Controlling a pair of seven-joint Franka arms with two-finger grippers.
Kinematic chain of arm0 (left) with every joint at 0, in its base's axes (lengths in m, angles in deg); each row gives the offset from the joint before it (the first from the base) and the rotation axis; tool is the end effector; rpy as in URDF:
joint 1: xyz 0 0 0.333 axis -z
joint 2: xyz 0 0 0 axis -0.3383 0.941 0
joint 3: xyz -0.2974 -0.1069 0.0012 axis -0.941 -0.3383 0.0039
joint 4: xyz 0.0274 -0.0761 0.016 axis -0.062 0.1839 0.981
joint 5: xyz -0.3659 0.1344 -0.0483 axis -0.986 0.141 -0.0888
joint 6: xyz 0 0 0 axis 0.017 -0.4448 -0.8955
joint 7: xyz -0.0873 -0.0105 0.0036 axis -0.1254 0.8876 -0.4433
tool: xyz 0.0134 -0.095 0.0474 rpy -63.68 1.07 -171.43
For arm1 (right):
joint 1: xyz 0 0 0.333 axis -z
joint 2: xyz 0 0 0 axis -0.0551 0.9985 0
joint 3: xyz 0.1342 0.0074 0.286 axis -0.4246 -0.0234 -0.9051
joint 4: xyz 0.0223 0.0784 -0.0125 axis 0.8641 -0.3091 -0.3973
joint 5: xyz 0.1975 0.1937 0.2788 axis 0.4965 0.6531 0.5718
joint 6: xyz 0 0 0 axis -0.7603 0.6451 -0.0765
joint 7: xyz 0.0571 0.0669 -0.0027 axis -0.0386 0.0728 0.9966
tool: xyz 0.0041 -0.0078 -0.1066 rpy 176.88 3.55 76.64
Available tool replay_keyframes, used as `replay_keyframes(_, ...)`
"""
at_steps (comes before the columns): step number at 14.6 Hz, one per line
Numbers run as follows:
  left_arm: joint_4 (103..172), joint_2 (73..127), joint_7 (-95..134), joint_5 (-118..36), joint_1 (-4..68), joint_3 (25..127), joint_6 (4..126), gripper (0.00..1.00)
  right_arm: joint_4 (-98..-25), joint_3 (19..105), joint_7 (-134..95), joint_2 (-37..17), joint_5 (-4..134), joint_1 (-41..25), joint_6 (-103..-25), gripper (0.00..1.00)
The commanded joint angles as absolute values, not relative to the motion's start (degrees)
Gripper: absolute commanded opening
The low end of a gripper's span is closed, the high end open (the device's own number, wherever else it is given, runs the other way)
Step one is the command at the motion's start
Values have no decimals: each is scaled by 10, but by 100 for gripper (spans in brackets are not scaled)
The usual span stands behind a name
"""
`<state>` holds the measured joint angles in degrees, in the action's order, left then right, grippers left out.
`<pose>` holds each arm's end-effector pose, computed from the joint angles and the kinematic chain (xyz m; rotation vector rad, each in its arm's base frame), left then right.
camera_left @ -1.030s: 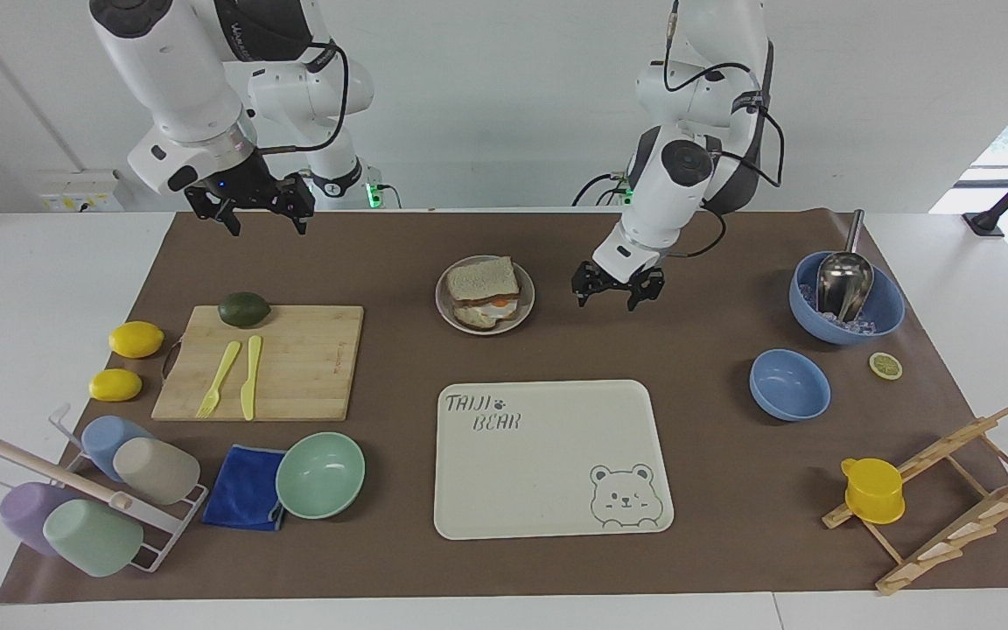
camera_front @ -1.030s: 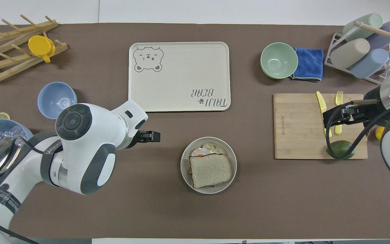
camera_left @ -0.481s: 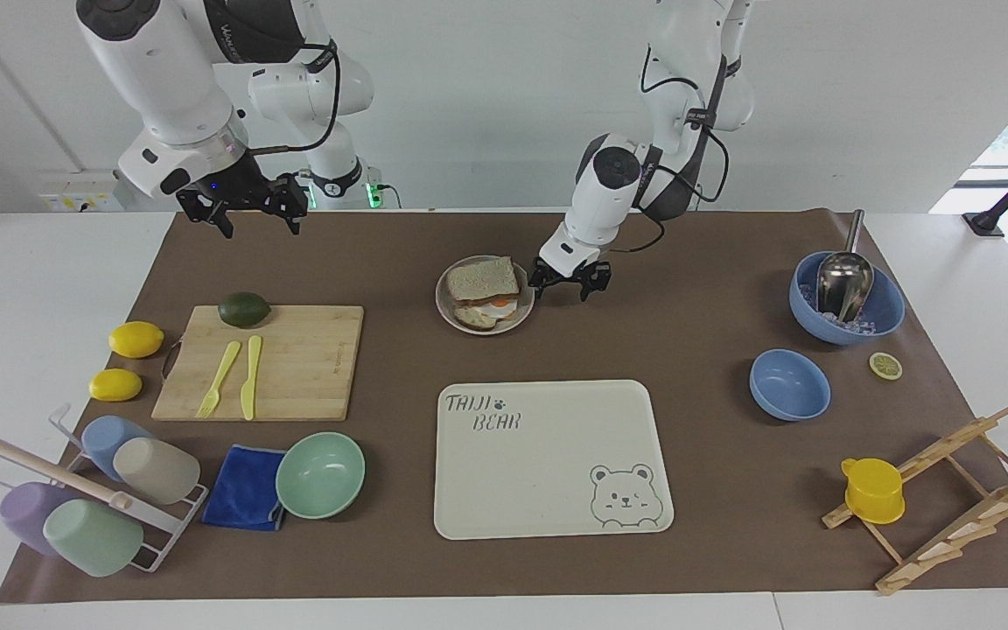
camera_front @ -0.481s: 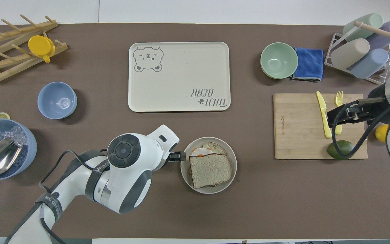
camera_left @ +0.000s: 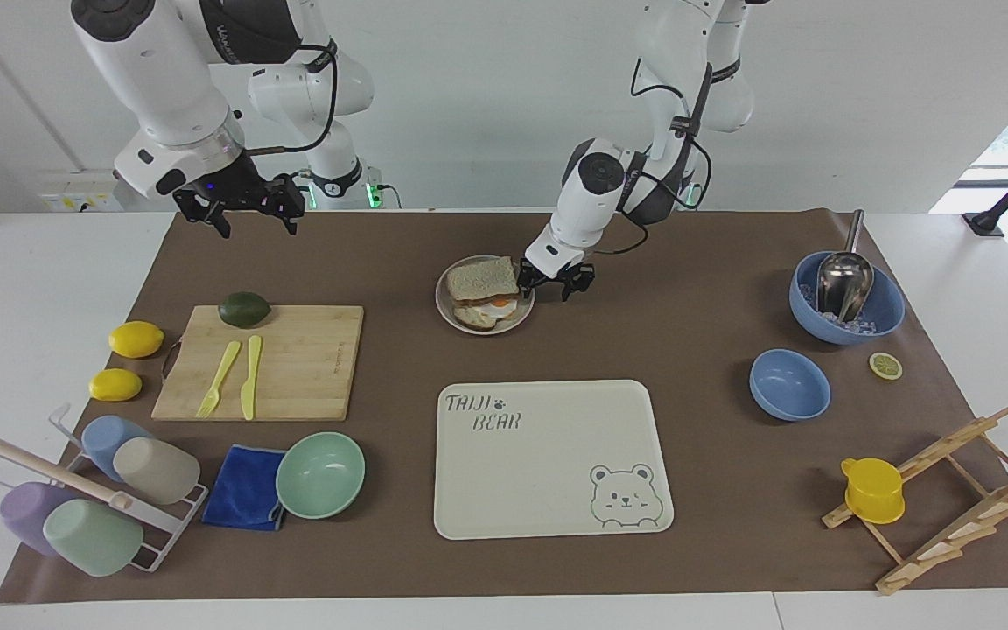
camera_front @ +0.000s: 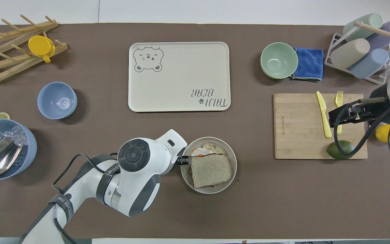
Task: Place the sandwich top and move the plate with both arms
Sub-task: 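Grasp the rim of the white plate with the left gripper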
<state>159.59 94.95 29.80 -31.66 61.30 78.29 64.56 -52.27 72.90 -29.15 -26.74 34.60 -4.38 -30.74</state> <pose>0.3895 -0.3536 0.3146 2.9682 -0.1174 -0.1252 0.5309 0.0350 0.5968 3.1312 0.0479 -0.2373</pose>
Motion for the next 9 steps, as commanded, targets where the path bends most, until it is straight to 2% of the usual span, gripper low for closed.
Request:
replay_keyframes(1,1607,947,301,-327,623,791,662,69,-526,725,-276,-272,341,-33,-301,100)
replay_keyframes(3,1607,946,301,-328,630,791,663,57,-525,725,-276,-273,341,-33,-300,100)
replay_keyframes(5,1607,947,300,-344,633,791,663,49,-525,725,-276,-273,341,-33,-300,100)
replay_keyframes(9,1606,949,300,-345,643,792,669,46,-525,725,-276,-272,341,-33,-299,100)
